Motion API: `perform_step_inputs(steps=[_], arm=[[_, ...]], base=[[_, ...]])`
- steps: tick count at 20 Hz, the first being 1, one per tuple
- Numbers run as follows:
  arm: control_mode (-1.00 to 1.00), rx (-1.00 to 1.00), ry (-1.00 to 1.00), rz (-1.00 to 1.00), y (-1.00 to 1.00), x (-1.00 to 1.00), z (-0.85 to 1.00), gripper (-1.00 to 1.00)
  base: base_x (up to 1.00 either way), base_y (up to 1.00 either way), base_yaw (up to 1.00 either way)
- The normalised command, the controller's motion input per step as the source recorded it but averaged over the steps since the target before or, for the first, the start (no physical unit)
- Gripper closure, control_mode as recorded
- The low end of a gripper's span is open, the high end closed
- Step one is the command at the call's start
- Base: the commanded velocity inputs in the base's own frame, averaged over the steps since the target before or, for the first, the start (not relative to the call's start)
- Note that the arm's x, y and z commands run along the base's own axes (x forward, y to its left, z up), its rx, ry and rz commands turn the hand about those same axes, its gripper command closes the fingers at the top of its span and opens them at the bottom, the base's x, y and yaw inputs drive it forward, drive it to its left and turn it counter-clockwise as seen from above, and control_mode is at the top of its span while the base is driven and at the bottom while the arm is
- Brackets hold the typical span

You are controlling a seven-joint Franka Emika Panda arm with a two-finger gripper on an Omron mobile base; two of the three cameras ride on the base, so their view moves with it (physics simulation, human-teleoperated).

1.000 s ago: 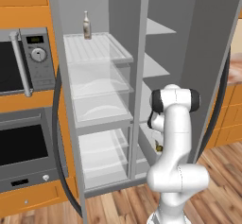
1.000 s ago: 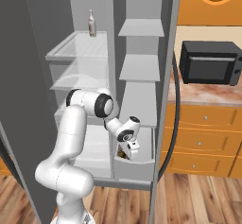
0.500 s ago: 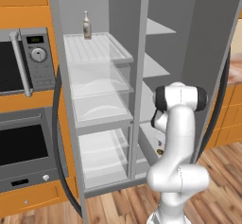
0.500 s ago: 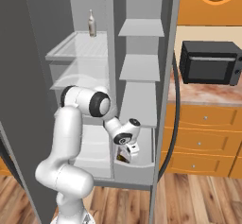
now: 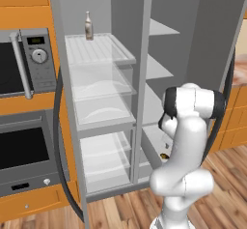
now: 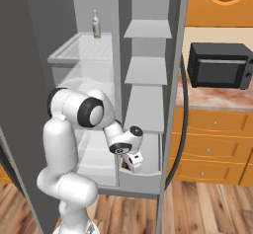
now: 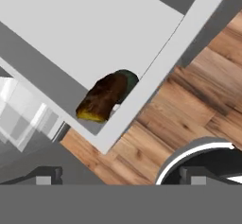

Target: Take the sweet potato and squash from the fridge shelf and place them in the freezer drawer to begin freezing them.

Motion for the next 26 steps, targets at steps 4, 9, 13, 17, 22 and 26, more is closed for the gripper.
perform_step_inputs(steps=[4,9,13,17,22,26], arm=[[-1.00,0.02,0.00,0.00,-0.05,-0.03,0.86,-1.00],[-1.00,0.03,0.00,0.00,-0.01,-0.03,0.85,-1.00],[-1.00,0.03,0.00,0.00,-0.01,-0.09,0.86,-1.00],[-1.00,0.03,0.01,0.00,0.00,-0.15,0.76,-1.00],[-1.00,0.02,0.00,0.00,0.01,-0.46,0.69,-1.00],[-1.00,0.00,0.01,0.00,0.15,-0.64,0.62,-1.00]], base=[[0.00,0.00,0.00],[0.00,0.00,0.00],[0.00,0.00,0.00],[0.00,0.00,0.00],[0.00,0.00,0.00],[0.00,0.00,0.00]])
